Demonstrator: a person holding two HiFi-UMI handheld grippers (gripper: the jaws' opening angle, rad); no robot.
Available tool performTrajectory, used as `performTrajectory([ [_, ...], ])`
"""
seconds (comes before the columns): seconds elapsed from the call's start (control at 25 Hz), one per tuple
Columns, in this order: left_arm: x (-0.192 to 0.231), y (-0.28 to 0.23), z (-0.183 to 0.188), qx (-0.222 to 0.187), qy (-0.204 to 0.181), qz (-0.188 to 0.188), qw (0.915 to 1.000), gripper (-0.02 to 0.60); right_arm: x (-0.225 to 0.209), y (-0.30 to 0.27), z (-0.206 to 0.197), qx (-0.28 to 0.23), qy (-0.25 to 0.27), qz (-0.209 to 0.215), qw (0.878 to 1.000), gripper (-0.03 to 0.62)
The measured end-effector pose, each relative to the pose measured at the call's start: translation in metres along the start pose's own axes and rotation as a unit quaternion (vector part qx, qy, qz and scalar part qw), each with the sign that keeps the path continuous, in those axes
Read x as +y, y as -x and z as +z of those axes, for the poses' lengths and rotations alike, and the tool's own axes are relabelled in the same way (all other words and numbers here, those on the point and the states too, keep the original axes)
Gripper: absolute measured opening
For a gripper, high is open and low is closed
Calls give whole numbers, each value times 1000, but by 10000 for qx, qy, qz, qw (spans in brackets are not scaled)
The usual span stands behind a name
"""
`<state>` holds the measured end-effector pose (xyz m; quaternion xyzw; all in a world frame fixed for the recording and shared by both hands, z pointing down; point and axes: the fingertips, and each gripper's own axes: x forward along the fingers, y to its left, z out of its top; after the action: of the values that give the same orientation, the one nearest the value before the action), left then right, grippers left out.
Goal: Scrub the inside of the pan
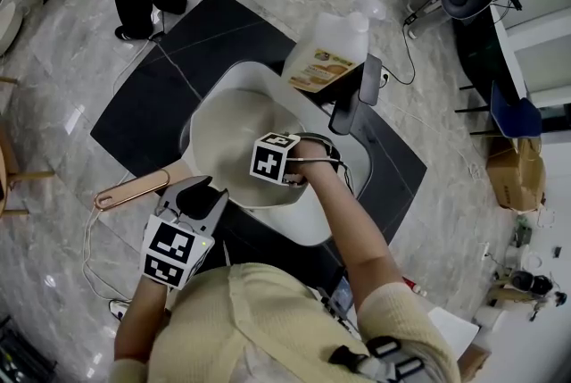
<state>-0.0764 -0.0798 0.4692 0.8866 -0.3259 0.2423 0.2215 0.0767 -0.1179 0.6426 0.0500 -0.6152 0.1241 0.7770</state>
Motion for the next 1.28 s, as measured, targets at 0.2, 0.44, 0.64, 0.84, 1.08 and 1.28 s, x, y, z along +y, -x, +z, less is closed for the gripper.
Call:
performTrajectory([
  [0.2,0,1,0,-22,82,-24,10000,133,-19,-5,6,-98,28,-580,9983,55],
  [0.44,1,2,1,-93,183,-55,9998,132,-45,-4,15,-443,-114,-1334,9900,55],
  [0.64,1,2,1,-117,163,-35,9998,132,-59,-3,27,-663,-106,-1695,9832,55],
  [0.84,1,2,1,-128,153,-22,9998,132,-74,3,40,-973,-135,-2165,9713,55],
  [1.08,1,1,1,-133,116,3,9998,132,-81,8,52,-1360,-327,-2292,9633,55],
  [1.28,0,-1,1,-131,73,-8,9999,132,-83,29,70,-2217,-692,-2294,9452,55],
])
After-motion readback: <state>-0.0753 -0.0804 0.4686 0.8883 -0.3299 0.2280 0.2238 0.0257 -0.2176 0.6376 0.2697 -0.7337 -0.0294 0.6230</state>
